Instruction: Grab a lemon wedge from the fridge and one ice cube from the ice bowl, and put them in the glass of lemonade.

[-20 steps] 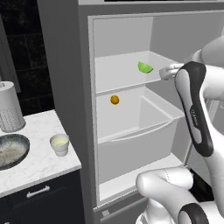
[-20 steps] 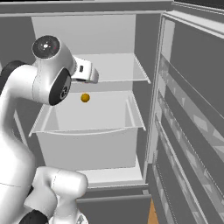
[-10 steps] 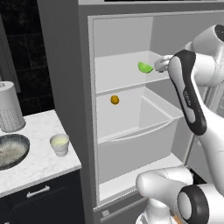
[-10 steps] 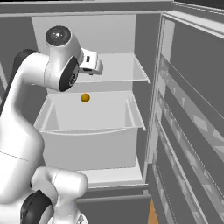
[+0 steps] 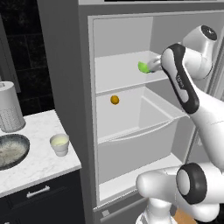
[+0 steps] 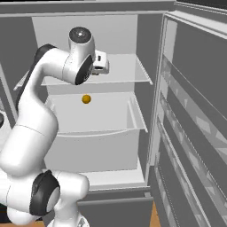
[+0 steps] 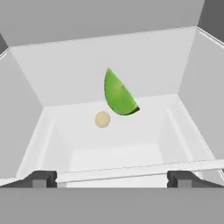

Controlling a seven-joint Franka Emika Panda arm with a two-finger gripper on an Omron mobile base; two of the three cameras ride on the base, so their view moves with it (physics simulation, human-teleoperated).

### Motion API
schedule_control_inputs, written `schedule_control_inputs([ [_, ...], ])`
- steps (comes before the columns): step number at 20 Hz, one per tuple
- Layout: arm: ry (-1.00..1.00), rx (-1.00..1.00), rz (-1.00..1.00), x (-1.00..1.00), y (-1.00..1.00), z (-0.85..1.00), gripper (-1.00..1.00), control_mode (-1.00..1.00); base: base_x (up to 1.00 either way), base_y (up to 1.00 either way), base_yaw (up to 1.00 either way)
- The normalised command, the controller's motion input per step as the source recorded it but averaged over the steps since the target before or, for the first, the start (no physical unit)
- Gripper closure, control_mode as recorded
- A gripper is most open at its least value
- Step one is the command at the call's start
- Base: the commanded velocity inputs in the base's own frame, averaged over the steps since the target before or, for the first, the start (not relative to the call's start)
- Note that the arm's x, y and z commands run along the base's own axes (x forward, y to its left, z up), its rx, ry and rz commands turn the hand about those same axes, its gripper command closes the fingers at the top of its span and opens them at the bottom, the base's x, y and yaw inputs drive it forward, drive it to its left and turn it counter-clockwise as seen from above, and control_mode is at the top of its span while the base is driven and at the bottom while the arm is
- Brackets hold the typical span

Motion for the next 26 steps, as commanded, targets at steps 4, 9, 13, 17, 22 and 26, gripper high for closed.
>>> schedule_control_inputs([
  [4,0.17,0.00,0.14,0.69,0.00,-0.09,-1.00,-1.00,0.00,0.00,0.00],
  [9,0.04,0.00,0.06,0.67,0.00,-0.01,-1.00,-1.00,0.00,0.00,0.00],
  [13,-0.01,-0.01,0.02,0.59,0.00,-0.19,-1.00,-1.00,0.00,0.00,0.00],
  [17,-0.02,-0.05,0.01,0.49,0.00,-0.40,-1.00,-1.00,0.00,0.00,0.00],
  [22,-0.01,-0.08,0.00,0.23,0.04,-0.26,-1.00,-1.00,0.00,0.00,0.00],
  [26,-0.06,-0.15,0.00,-0.01,0.19,-0.21,1.00,-1.00,0.00,0.00,0.00],
])
